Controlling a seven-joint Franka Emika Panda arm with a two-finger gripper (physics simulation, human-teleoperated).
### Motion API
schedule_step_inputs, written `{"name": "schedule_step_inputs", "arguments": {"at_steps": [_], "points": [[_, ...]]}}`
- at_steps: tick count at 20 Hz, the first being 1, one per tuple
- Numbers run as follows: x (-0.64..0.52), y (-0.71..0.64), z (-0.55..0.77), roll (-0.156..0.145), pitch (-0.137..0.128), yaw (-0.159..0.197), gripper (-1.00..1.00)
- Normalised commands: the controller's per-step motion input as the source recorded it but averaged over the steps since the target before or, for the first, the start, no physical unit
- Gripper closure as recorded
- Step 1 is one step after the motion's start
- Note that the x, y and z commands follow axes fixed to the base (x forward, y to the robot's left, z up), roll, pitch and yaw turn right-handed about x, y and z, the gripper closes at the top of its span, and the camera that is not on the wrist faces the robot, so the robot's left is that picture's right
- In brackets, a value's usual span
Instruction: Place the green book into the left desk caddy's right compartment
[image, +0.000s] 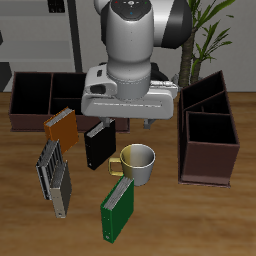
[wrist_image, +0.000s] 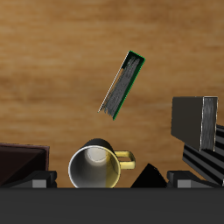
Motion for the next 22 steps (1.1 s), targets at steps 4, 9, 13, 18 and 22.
{"name": "schedule_step_inputs", "arguments": {"at_steps": [4, 9, 13, 18, 22], "points": [[0.32, -0.02, -0.11, 0.015, 0.017, 0.013, -1.0], [0.26, -0.06, -0.05, 0.0, 0.012, 0.009, -1.0], [0.29, -0.17, 0.01, -0.044, -0.01, -0.031, -1.0], [0.21, -0.13, -0.03, -0.024, -0.011, -0.024, -1.0], [0.19, -0.02, -0.18, 0.003, 0.01, -0.055, -1.0]]}}
